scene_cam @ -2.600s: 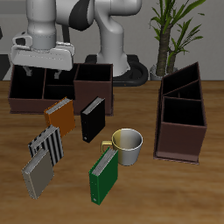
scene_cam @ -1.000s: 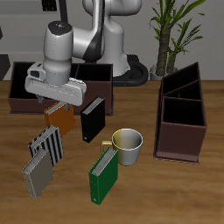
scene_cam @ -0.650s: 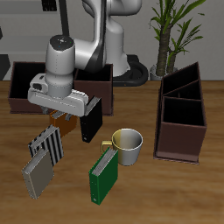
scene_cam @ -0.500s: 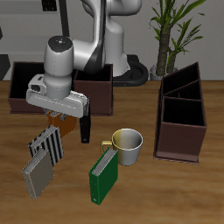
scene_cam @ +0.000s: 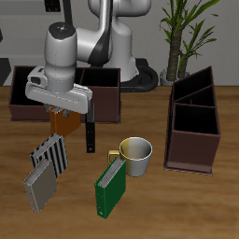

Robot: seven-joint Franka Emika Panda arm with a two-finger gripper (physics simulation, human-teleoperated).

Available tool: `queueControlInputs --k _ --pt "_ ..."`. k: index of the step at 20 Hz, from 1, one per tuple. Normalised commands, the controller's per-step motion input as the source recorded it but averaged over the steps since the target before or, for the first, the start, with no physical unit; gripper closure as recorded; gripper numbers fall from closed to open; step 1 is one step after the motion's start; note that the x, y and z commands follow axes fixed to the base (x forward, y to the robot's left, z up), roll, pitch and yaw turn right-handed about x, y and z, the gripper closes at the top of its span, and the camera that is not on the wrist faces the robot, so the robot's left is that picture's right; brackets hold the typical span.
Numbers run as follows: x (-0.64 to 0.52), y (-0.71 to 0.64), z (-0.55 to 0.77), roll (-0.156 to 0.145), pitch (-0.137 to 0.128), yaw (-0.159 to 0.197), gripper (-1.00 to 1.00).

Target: Place the orange book into the left desk caddy's right compartment

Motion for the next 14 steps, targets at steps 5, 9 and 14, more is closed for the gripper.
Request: queueControlInputs --k 5,9,14 --pt "-0.27 0.05 0.89 -0.036 -0.051 0.045 1.00" --pt "-0.22 0.14 0.89 -0.045 -0.041 0.029 1.00" --pt "-0.19 0.38 0.78 -0.001 -0.041 0.042 1.00"
